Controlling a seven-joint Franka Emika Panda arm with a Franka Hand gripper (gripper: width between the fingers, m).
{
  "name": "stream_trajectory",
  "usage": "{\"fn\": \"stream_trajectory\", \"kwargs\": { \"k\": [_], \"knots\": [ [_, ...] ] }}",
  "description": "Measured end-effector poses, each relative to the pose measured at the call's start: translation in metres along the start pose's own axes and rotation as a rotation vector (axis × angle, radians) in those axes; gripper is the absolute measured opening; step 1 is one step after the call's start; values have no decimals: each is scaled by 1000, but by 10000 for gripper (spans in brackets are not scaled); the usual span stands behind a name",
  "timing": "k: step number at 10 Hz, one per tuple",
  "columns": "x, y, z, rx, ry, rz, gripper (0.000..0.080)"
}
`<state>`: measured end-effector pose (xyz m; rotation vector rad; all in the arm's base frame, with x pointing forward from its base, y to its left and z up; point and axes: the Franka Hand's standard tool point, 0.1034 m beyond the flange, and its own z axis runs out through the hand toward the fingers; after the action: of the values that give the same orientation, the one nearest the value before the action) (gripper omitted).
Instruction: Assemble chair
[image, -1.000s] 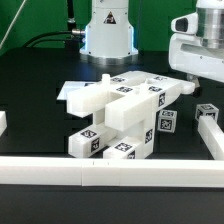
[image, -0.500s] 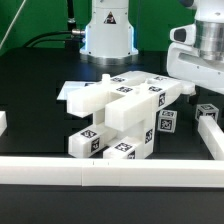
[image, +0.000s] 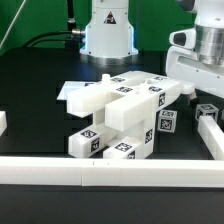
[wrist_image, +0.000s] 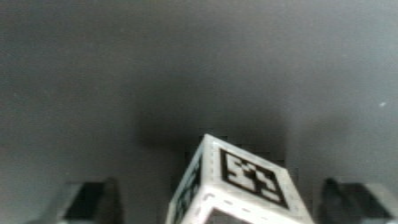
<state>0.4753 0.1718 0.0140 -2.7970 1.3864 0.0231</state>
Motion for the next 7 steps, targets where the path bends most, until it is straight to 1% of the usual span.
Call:
{"fn": "stream_trajectory", "kwargs": {
  "k": [1, 2, 5, 7],
  "knots": [
    [3, -2, -2, 4, 2, -12, 363],
    [5, -3, -2, 5, 4, -18, 283],
    [4, -3, -3, 7, 4, -25, 283],
    [-2, -9, -20, 32, -2, -31, 283]
  ]
}}
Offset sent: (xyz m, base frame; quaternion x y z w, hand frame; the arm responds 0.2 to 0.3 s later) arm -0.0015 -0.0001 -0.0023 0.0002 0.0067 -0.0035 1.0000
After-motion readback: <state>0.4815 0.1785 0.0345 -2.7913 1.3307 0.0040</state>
